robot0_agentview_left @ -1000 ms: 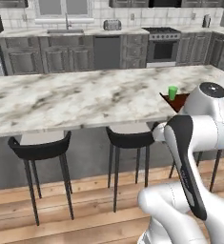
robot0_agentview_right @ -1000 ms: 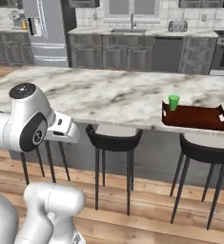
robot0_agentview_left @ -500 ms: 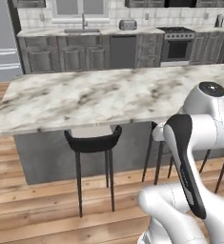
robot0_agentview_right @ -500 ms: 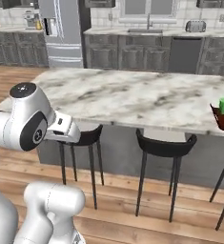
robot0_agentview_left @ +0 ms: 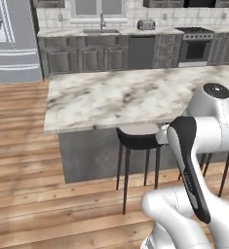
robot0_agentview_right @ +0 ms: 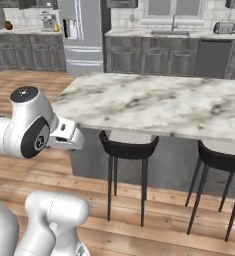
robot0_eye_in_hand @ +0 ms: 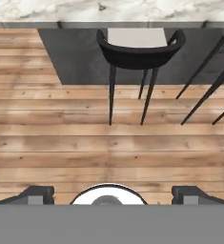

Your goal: There is a tray on the dining counter. Grab the cup, mug, and pitcher and place them on the tray. The pitcher may be placed next to the tray if it cannot fit the tray.

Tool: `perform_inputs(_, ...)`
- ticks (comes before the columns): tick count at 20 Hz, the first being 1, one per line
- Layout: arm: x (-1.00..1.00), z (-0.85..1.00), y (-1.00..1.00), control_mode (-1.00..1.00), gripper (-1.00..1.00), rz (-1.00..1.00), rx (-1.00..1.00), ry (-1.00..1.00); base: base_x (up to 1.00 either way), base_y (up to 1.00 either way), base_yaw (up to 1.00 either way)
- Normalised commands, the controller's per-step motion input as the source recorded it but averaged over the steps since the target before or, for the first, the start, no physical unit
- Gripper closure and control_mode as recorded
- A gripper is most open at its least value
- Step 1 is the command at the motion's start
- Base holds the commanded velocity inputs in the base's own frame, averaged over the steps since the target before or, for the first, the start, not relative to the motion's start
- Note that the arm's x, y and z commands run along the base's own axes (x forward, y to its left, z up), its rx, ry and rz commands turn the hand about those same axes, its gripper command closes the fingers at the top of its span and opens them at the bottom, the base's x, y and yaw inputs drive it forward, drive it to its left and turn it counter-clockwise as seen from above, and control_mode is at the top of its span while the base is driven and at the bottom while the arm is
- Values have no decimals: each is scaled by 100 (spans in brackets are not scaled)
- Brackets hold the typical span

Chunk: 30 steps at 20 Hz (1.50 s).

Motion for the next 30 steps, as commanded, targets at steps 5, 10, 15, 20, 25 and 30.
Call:
perform_inputs(5,0,0,0,100,-100,0,0,0,0,100,0)
perform_inputs(10,0,0,0,100,-100,0,0,0,3,100,0)
perform_inputs(15,0,0,0,100,-100,0,0,0,34,100,0)
perform_inputs(20,0,0,0,100,-100,0,0,0,76,100,0)
perform_inputs(25,0,0,0,100,-100,0,0,0,99,100,0)
perform_inputs(30,0,0,0,100,-100,0,0,0,100,100,0)
